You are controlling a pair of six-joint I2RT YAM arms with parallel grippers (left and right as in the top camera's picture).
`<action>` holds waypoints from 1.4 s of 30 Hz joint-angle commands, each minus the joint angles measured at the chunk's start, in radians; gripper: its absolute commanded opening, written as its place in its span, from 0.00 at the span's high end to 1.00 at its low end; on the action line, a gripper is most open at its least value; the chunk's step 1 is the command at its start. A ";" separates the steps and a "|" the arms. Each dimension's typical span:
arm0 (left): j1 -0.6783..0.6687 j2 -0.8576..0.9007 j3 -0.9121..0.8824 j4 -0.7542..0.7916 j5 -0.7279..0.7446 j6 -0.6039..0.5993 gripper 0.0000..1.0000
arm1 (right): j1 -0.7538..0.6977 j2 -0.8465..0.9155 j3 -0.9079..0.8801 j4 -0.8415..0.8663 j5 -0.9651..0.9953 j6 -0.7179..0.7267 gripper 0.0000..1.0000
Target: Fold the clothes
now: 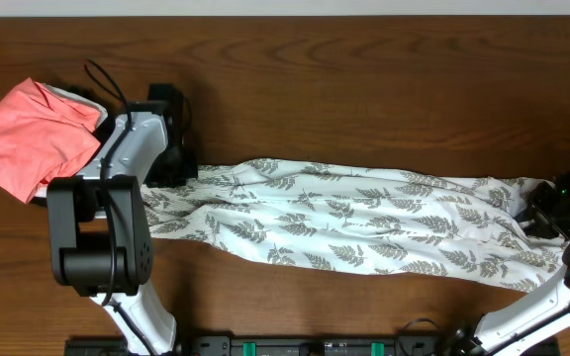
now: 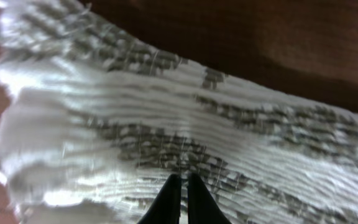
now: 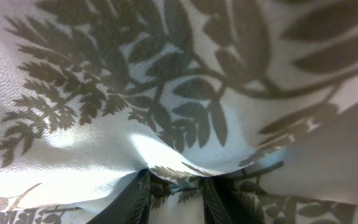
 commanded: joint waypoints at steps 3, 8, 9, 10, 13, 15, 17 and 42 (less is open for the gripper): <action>0.012 0.010 -0.066 0.039 -0.002 -0.012 0.92 | -0.007 0.031 -0.025 0.036 0.019 0.002 0.73; 0.046 0.010 -0.088 0.044 -0.002 -0.012 0.92 | -0.046 0.031 -0.025 0.060 0.022 0.003 0.73; 0.054 0.010 -0.088 0.044 -0.002 -0.012 0.92 | -0.051 0.031 -0.025 0.064 0.022 0.003 0.73; 0.062 0.010 -0.088 0.043 -0.002 -0.012 0.92 | -0.056 0.031 -0.025 0.071 0.021 0.003 0.73; 0.075 0.010 -0.088 0.039 -0.002 -0.012 0.92 | -0.053 0.031 -0.026 0.086 0.019 0.003 0.73; 0.079 0.010 -0.088 0.040 -0.002 -0.012 0.92 | -0.046 0.031 -0.035 0.107 0.023 0.003 0.73; 0.079 0.010 -0.088 0.041 -0.002 -0.012 0.92 | -0.043 0.031 -0.054 0.147 0.023 0.003 0.73; 0.079 0.010 -0.088 0.057 -0.002 -0.016 0.92 | -0.113 0.031 -0.070 0.383 0.158 0.002 0.68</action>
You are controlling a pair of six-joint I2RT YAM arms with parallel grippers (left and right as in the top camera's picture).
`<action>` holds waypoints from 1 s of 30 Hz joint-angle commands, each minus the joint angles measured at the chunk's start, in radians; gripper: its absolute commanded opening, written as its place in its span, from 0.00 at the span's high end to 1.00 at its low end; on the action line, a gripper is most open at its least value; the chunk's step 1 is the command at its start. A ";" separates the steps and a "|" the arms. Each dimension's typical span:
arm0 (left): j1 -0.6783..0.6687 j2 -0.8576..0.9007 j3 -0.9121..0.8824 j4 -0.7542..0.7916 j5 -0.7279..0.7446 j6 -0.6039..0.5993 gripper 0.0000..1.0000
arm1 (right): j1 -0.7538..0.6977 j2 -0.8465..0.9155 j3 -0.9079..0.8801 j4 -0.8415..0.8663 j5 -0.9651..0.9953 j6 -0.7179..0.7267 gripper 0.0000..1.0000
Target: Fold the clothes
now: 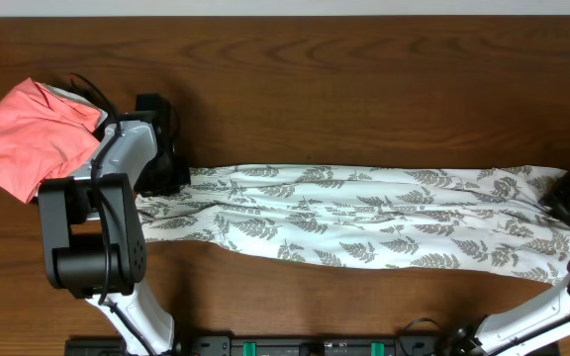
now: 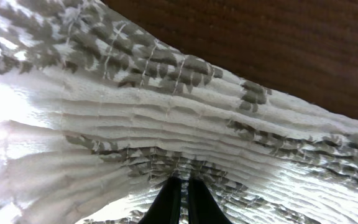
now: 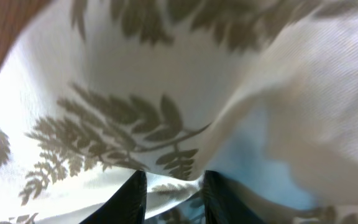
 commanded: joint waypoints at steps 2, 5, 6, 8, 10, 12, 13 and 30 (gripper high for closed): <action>0.015 0.010 -0.026 0.010 -0.033 -0.008 0.92 | -0.049 0.074 -0.035 0.058 0.163 0.001 0.68; 0.015 0.010 -0.026 0.014 -0.033 -0.008 0.92 | -0.058 0.074 -0.034 0.074 0.159 0.001 0.67; 0.015 0.010 -0.026 0.017 -0.033 -0.008 0.92 | -0.058 0.074 -0.033 0.082 0.159 0.000 0.66; 0.015 0.010 -0.026 0.025 -0.033 -0.008 0.92 | -0.058 0.074 -0.030 0.095 0.148 -0.013 0.64; 0.015 0.010 -0.026 0.034 -0.033 -0.009 0.92 | -0.058 0.074 -0.017 0.109 0.099 -0.034 0.63; 0.015 0.010 -0.026 0.039 -0.032 -0.009 0.79 | -0.057 0.074 -0.008 0.109 0.083 -0.037 0.62; 0.015 0.010 -0.026 0.039 -0.032 -0.008 0.78 | -0.057 0.074 0.003 0.106 0.070 -0.037 0.61; 0.013 -0.231 0.071 0.047 0.048 -0.008 0.50 | 0.015 -0.043 0.484 -0.362 -0.181 -0.146 0.48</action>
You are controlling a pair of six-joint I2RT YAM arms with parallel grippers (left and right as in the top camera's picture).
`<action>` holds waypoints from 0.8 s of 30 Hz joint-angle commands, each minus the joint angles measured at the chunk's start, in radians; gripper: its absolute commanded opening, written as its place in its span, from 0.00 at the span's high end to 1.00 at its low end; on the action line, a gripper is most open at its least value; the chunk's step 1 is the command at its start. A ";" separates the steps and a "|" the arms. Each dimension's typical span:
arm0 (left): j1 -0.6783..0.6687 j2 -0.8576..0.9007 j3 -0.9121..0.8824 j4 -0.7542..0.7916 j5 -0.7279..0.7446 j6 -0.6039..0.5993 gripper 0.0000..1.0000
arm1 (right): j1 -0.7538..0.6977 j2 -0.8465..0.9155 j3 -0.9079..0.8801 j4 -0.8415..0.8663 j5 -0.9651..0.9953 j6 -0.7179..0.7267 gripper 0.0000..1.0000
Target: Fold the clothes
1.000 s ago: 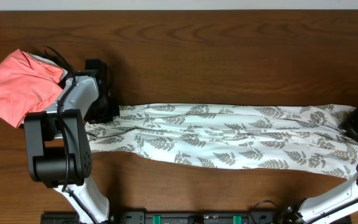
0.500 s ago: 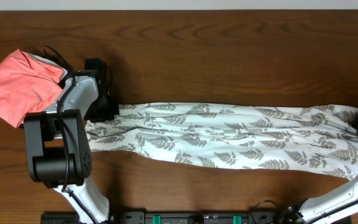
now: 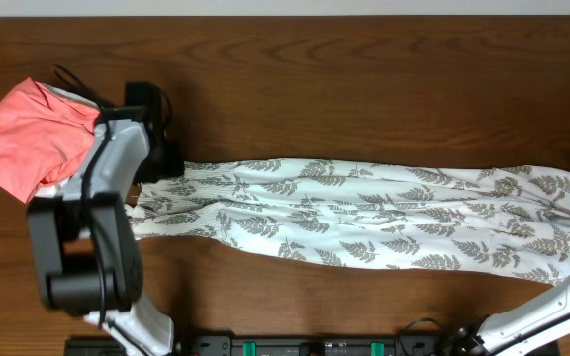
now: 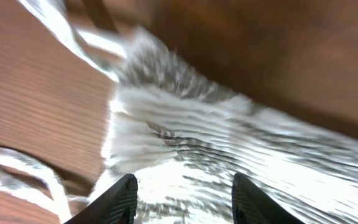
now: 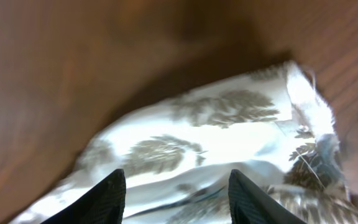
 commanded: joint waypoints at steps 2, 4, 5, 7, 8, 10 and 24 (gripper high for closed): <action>0.003 -0.148 0.040 0.000 0.116 -0.004 0.51 | 0.087 -0.151 0.064 -0.066 -0.061 -0.064 0.51; -0.006 -0.189 0.039 -0.010 0.206 -0.004 0.60 | 0.142 -0.212 0.064 -0.131 0.003 -0.060 0.62; -0.015 -0.198 0.039 -0.018 0.237 -0.005 0.66 | 0.166 -0.229 0.063 -0.166 0.035 -0.051 0.65; -0.037 -0.200 0.039 -0.041 0.264 -0.005 0.70 | 0.208 -0.245 0.061 -0.232 0.091 -0.027 0.65; -0.050 -0.197 0.034 -0.050 0.264 -0.004 0.71 | 0.224 -0.246 0.058 -0.258 0.113 -0.013 0.65; -0.080 -0.193 0.015 -0.063 0.264 -0.004 0.74 | 0.250 -0.246 0.042 -0.299 0.125 -0.005 0.64; -0.193 -0.170 -0.155 -0.053 0.264 -0.008 0.74 | 0.230 -0.246 -0.390 -0.115 0.213 0.084 0.64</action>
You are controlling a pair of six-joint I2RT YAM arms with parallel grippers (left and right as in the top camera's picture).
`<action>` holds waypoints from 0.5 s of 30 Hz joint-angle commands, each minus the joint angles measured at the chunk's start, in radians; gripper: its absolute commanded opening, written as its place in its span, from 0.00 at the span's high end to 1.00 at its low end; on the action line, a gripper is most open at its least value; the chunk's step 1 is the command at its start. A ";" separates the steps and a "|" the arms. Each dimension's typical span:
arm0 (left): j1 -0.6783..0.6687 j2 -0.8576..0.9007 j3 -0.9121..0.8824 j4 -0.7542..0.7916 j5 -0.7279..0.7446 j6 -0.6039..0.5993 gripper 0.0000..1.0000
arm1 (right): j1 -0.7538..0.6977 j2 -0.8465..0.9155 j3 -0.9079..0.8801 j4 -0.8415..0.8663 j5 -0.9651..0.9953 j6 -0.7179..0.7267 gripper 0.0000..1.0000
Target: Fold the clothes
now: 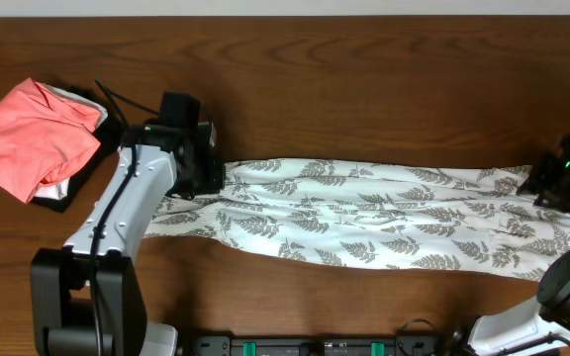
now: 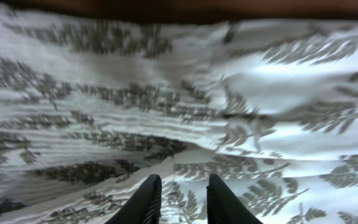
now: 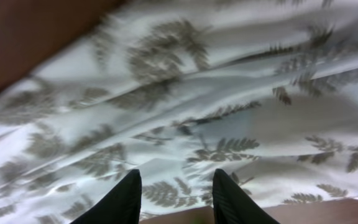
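A long white cloth with a grey fern print (image 1: 364, 222) lies stretched flat across the wooden table, left to right. My left gripper (image 1: 213, 178) hovers over its left end. In the left wrist view that gripper (image 2: 183, 200) stands open, the fern cloth (image 2: 229, 93) below it and nothing between the fingers. My right gripper (image 1: 550, 188) is over the cloth's right end. Seen from the right wrist, this gripper (image 3: 174, 199) is open too, above the fern cloth (image 3: 185, 106) near its front edge.
A crumpled salmon-pink garment (image 1: 28, 138) lies at the far left on a dark and white item. Bare wooden table (image 1: 364, 89) runs behind the cloth. The table's front edge carries the arm bases (image 1: 295, 346).
My left gripper has moved from the cloth's left edge rightward over the cloth. The right gripper, then out past the right border, is now over the cloth's right end. Both stay open.
First both grippers were shut on the ends of the bunched, slanting cloth. Then the cloth was stretched straighter, both still shut. After that both stood open with the cloth lying flat. Now both hover open, further inward over it.
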 commanded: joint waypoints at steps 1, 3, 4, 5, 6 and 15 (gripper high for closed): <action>0.000 0.010 -0.035 0.009 0.003 -0.006 0.74 | -0.015 0.008 -0.094 0.047 0.072 0.060 0.64; 0.000 0.010 -0.058 0.026 0.003 -0.006 0.74 | -0.015 0.008 -0.142 0.086 0.077 0.060 0.64; 0.000 0.010 -0.072 0.036 0.003 -0.006 0.74 | -0.015 0.008 -0.158 0.099 0.077 0.070 0.64; 0.000 0.010 -0.083 0.044 0.003 -0.006 0.74 | -0.015 0.008 -0.166 0.109 0.076 0.082 0.64; 0.000 0.010 -0.091 0.052 0.003 -0.006 0.73 | -0.015 0.008 -0.172 0.115 0.077 0.092 0.64; 0.000 0.010 -0.222 0.195 0.002 -0.010 0.72 | -0.013 0.009 -0.214 0.162 0.076 0.109 0.63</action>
